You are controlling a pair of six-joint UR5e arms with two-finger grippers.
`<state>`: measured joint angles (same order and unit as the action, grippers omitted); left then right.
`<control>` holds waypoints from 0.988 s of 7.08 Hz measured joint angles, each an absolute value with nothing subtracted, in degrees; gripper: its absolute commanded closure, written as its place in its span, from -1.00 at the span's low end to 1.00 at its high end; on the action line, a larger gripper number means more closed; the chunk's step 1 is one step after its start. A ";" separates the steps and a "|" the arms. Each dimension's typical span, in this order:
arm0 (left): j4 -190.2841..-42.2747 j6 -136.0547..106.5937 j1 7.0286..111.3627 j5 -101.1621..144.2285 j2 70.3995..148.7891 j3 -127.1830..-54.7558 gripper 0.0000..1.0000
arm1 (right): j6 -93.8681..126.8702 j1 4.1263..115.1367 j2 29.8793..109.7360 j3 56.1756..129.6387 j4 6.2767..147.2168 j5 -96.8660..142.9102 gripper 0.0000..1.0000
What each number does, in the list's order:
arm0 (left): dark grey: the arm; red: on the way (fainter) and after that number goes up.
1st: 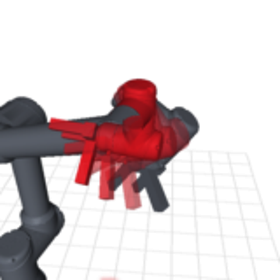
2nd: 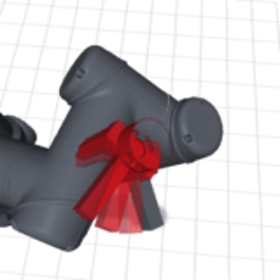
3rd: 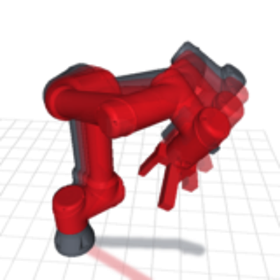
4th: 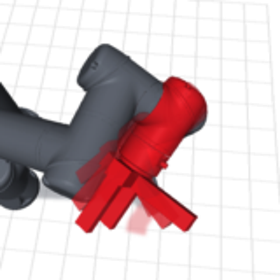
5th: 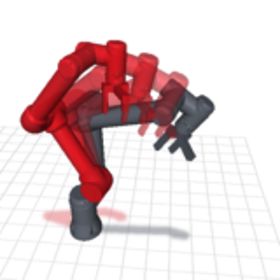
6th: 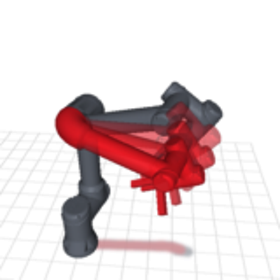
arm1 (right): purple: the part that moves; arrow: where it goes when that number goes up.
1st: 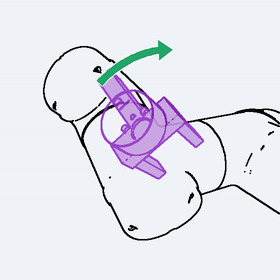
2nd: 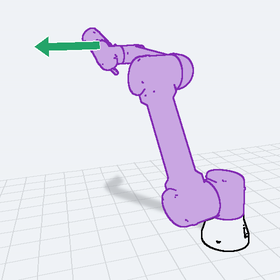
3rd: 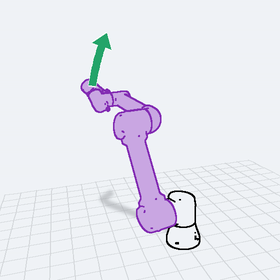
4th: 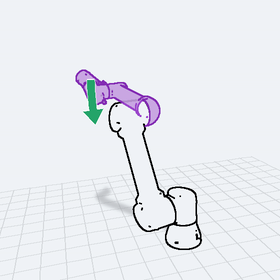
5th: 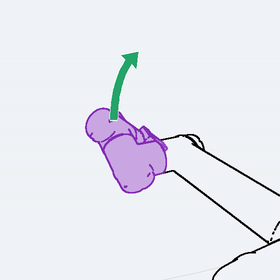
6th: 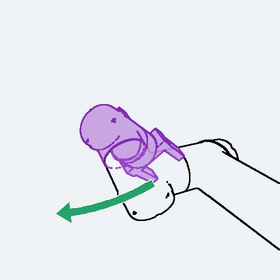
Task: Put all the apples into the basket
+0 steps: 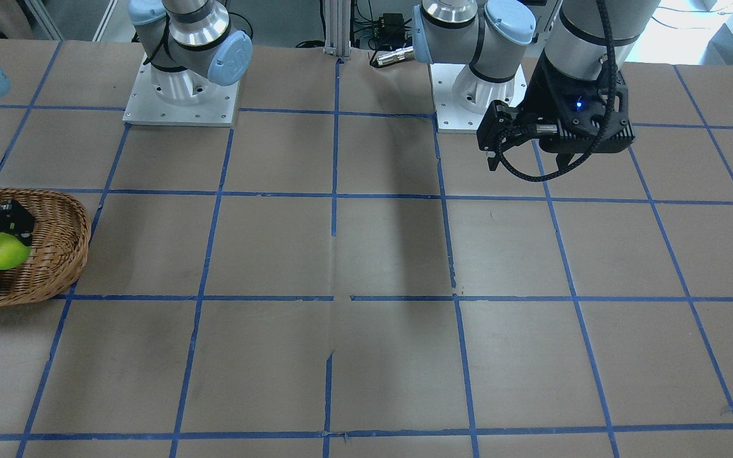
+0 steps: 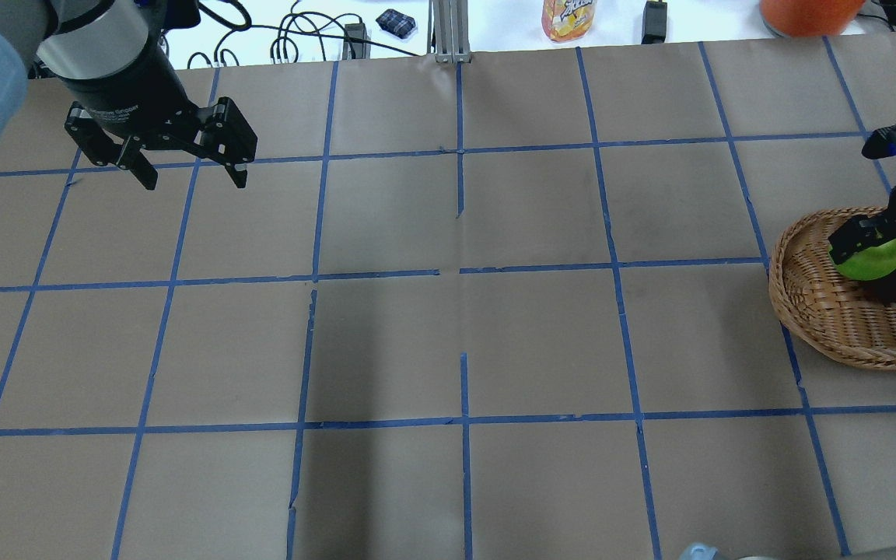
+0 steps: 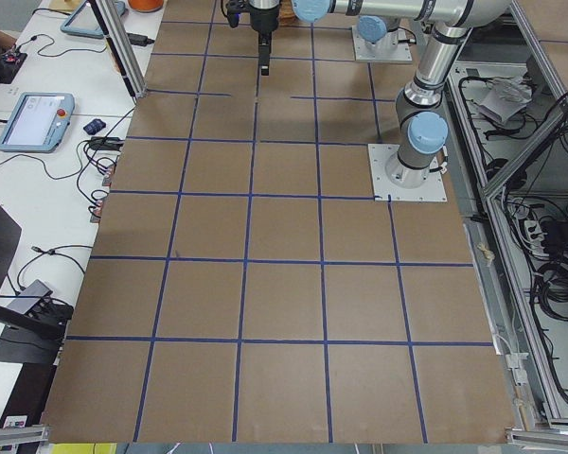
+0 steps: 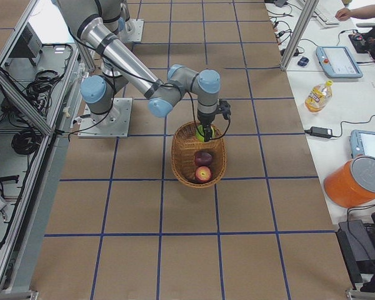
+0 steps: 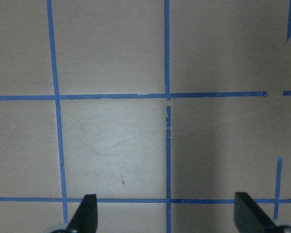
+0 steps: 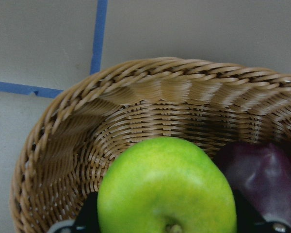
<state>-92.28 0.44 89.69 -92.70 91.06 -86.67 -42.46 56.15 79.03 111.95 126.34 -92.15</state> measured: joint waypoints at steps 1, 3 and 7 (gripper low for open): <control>-92.28 0.44 89.67 -92.51 91.06 -86.67 -1.00 | -43.06 54.91 78.38 112.84 127.97 -92.10 -1.00; -92.31 0.44 89.52 -91.66 91.06 -86.74 -1.00 | -43.79 53.99 78.22 113.28 128.34 -91.77 -1.00; -92.37 0.44 89.48 -91.41 91.05 -86.75 -1.00 | -42.29 55.19 82.00 107.27 118.24 -90.39 -1.00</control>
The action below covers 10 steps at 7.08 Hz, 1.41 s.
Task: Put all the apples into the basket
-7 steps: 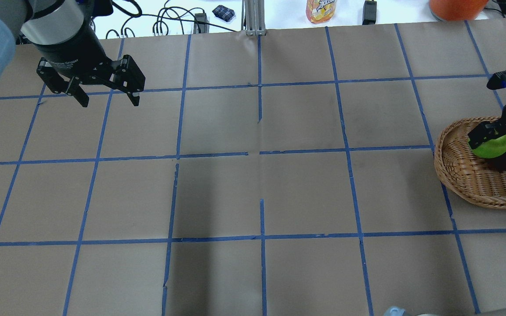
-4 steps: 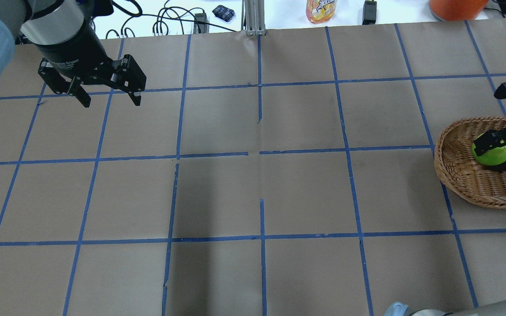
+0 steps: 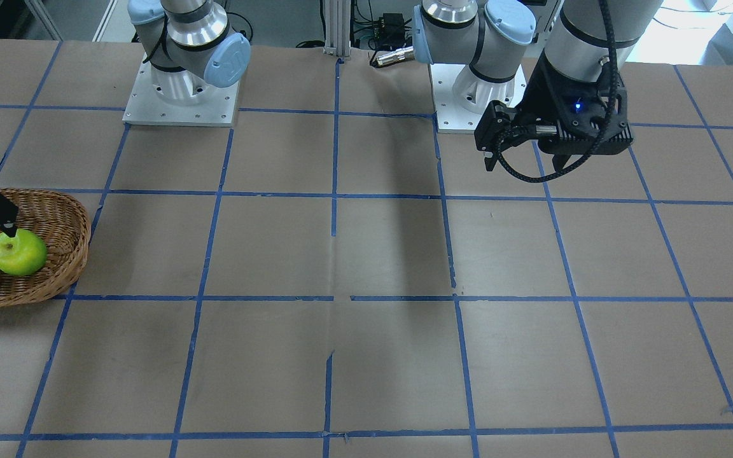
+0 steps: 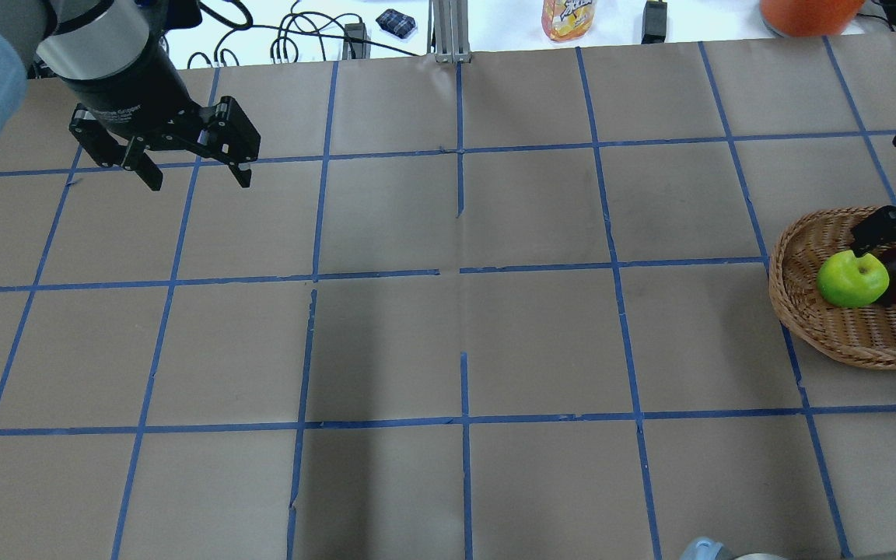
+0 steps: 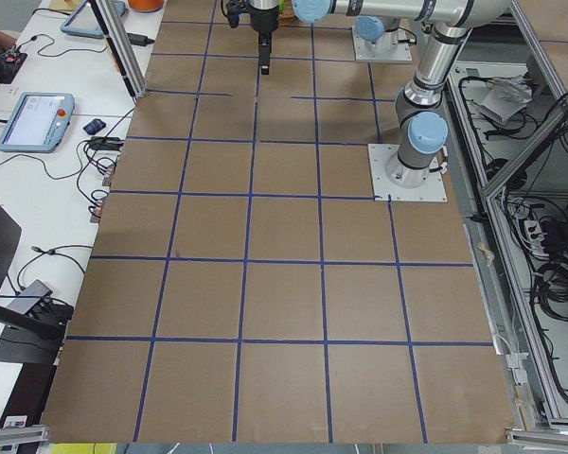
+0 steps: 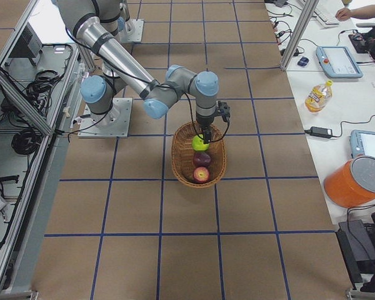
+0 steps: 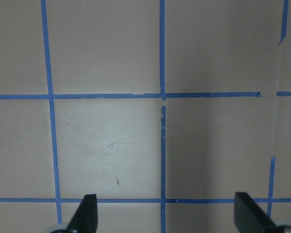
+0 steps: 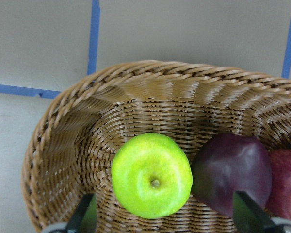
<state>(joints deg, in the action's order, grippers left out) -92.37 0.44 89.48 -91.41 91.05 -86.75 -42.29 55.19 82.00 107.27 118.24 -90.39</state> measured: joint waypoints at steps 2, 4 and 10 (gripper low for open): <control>-92.37 0.44 89.47 -91.41 91.05 -86.75 -1.00 | -38.82 56.70 85.58 96.26 101.39 -90.33 -1.00; -92.37 0.44 89.47 -91.41 91.05 -86.75 -1.00 | -34.41 57.98 87.14 87.00 87.36 -90.48 -1.00; -92.37 0.44 89.62 -91.41 91.05 -86.71 -1.00 | 1.37 85.50 89.30 85.10 84.51 -89.99 -1.00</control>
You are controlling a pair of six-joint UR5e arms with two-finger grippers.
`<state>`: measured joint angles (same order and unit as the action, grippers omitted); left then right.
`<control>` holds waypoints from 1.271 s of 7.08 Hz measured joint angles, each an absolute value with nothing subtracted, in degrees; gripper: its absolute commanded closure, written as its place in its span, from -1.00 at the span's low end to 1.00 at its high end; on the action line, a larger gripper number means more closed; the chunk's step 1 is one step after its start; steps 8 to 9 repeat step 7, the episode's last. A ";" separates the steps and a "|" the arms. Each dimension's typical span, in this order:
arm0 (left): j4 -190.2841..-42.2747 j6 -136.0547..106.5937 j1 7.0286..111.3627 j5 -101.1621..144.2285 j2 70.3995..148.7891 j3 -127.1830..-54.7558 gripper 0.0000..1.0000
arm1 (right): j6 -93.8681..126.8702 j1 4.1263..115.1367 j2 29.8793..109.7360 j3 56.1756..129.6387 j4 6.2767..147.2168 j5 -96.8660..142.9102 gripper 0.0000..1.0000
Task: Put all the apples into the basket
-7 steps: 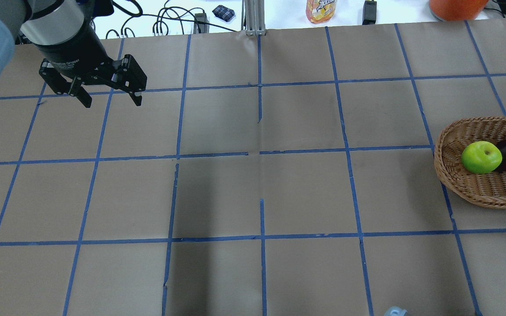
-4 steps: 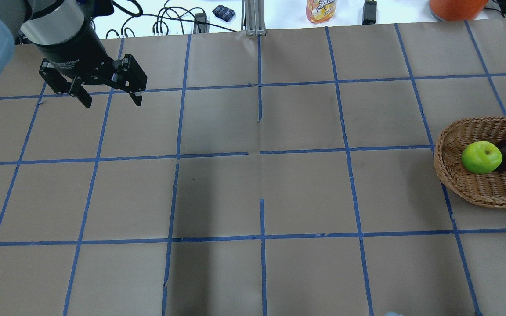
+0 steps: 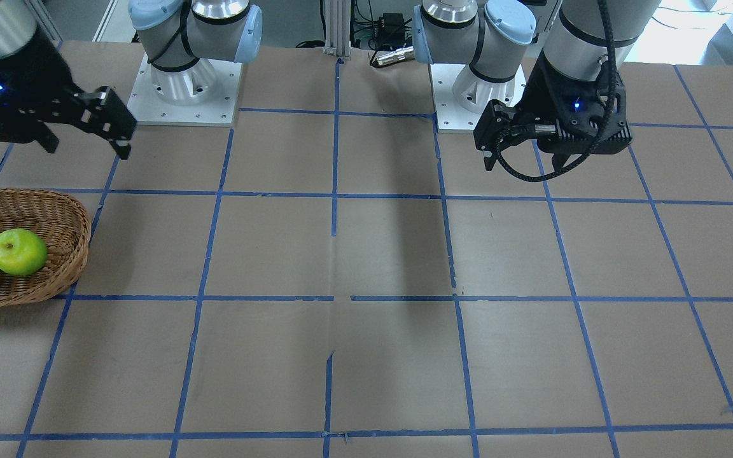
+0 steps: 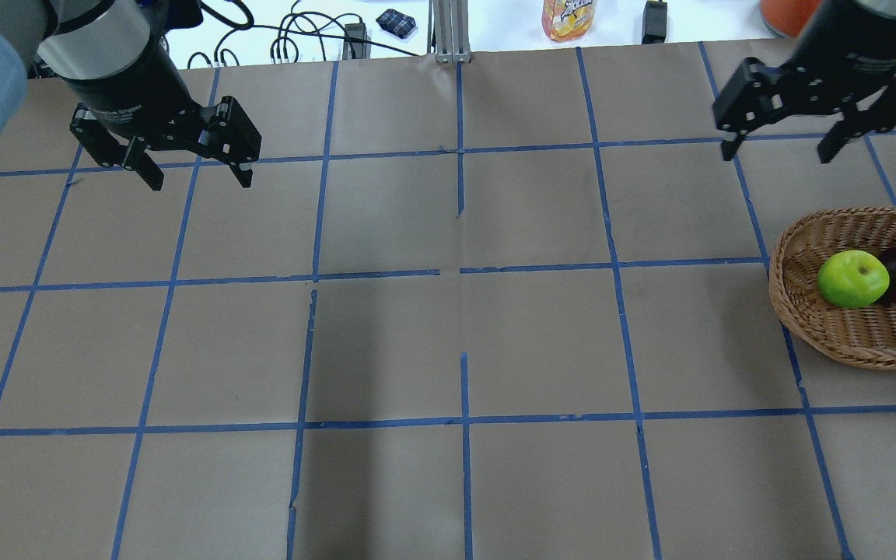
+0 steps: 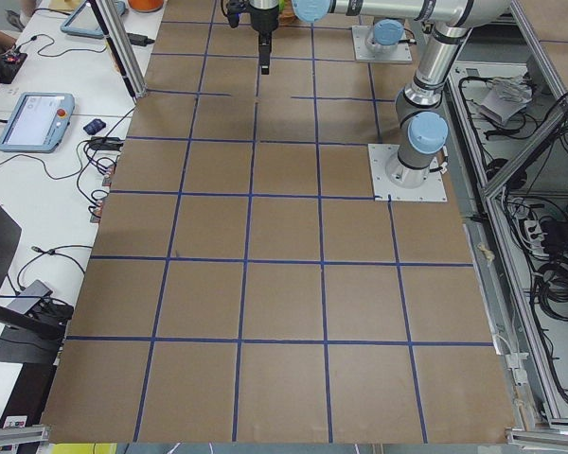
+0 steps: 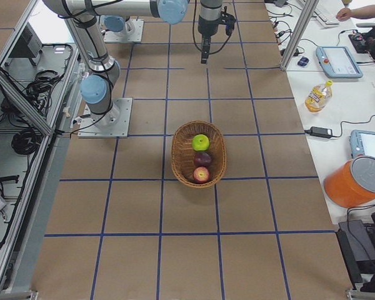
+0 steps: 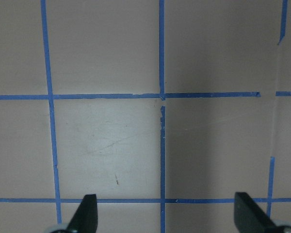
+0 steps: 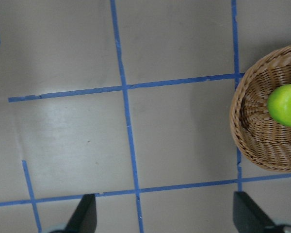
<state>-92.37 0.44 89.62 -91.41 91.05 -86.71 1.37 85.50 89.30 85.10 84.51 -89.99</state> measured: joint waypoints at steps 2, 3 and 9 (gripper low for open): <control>-92.37 0.44 89.64 -91.41 91.06 -86.70 -1.00 | 6.23 90.01 88.33 84.90 87.31 -89.91 -1.00; -92.37 0.44 89.64 -91.41 91.06 -86.72 -1.00 | 6.51 90.60 88.22 85.01 87.73 -89.90 -1.00; -92.37 0.44 89.62 -91.41 91.05 -86.75 -1.00 | 5.93 91.10 88.16 85.21 88.09 -89.99 -1.00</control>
